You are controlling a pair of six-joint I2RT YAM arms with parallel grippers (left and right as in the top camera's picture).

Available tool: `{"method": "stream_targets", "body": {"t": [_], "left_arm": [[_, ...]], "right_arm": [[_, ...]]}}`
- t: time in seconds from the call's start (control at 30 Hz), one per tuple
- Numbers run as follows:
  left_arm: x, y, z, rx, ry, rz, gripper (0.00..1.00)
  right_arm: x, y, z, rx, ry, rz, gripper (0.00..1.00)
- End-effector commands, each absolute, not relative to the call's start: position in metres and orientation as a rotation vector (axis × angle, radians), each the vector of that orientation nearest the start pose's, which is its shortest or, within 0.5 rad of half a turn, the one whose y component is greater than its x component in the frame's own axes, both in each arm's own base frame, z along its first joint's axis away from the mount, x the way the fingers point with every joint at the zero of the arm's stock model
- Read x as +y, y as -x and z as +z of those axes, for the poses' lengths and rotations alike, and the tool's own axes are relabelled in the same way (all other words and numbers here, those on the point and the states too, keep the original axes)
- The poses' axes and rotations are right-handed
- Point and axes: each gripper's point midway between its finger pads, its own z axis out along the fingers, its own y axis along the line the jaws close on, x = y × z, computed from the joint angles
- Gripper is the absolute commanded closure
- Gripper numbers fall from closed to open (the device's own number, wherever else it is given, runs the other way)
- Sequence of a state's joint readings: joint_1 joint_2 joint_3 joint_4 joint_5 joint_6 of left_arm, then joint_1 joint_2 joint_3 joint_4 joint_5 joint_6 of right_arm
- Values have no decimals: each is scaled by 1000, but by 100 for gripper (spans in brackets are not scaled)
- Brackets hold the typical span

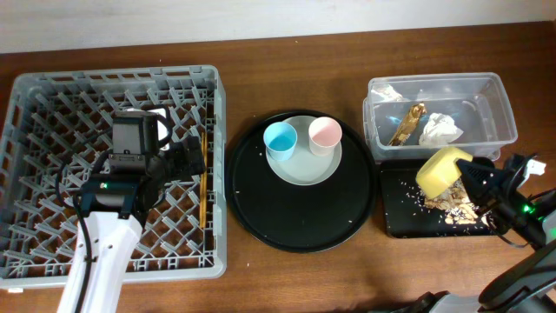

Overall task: Sort waste into correct bins and load items into the dishwasher rack
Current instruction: 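Lift the yellow bowl and tip its scraps onto the black tray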

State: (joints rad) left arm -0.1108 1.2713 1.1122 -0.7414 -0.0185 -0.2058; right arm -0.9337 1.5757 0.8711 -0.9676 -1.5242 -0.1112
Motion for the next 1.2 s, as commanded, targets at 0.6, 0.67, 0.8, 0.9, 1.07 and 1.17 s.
{"method": "stream_targets", "body": {"t": [0.6,0.67,0.8,0.9,1.07,1.17], "left_arm": [[-33,-347,204,2440,142,-113,1],[-33,-347,204,2440,142,-113,1],[-33,-347,204,2440,142,-113,1],[-33,-347,204,2440,142,-113,1],[-33,-347,204,2440,141,-113,1],[-33,-347,204,2440,142,-113,1]], "right_arm": [[-96,-288,184,1713,-789,1600,96],[-90,-288,185,1745,-778,1586,96],[-80,-286,172,2198,-823,1199,96],[-63,-282,188,2486,-708,898,96],[22,-280,213,2775,-253,654,96],[97,-265,201,2870,116,673,96]]}}
